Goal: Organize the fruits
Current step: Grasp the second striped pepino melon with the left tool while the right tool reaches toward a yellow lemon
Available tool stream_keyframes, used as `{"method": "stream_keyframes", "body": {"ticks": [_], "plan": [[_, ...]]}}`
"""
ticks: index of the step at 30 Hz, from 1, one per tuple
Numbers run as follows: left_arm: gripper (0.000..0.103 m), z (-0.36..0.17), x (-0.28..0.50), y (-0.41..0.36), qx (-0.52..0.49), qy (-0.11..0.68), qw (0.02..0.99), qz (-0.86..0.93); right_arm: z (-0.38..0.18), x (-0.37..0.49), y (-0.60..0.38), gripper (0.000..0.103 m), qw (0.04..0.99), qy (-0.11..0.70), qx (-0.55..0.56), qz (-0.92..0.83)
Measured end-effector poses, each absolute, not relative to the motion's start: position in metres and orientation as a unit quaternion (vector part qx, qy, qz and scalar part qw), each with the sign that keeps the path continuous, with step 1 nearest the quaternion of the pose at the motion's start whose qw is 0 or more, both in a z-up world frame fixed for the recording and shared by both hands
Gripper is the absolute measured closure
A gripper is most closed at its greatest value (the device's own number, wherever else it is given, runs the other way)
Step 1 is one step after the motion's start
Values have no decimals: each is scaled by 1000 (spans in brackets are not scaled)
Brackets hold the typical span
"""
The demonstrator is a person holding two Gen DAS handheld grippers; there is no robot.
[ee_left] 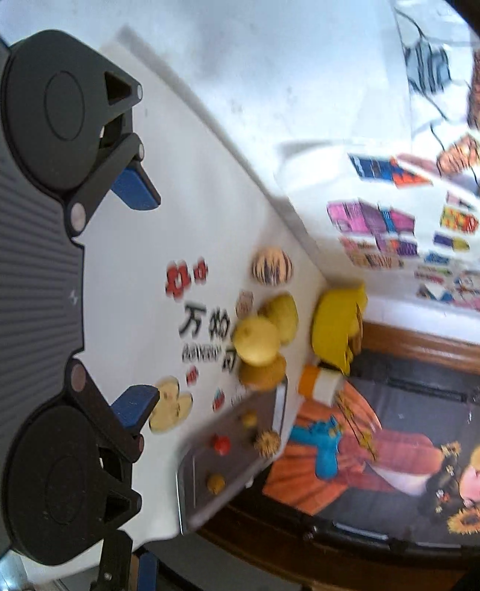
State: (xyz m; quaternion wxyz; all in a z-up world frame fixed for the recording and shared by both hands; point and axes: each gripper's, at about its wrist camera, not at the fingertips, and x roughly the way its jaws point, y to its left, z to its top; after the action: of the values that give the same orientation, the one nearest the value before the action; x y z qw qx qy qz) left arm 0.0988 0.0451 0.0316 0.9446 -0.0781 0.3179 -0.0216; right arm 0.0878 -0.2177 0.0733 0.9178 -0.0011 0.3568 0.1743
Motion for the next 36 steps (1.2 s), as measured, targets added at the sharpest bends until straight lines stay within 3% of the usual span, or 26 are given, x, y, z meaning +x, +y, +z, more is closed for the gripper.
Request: {"method": "stream_keyframes", "body": {"ticks": [9, 22, 31, 36], "plan": [[1, 45, 119, 72, -90, 339, 936, -10, 102, 126, -170, 1, 905, 351, -29, 238], [1, 56, 188, 77, -108, 301, 948, 3, 170, 238, -140, 1, 917, 300, -18, 264], [1, 32, 244, 72, -121, 302, 945, 16, 95, 269, -151, 1, 900, 353, 28, 254], [1, 22, 266, 72, -126, 309, 943, 15, 51, 271, -141, 8, 891, 374, 14, 256]]}}
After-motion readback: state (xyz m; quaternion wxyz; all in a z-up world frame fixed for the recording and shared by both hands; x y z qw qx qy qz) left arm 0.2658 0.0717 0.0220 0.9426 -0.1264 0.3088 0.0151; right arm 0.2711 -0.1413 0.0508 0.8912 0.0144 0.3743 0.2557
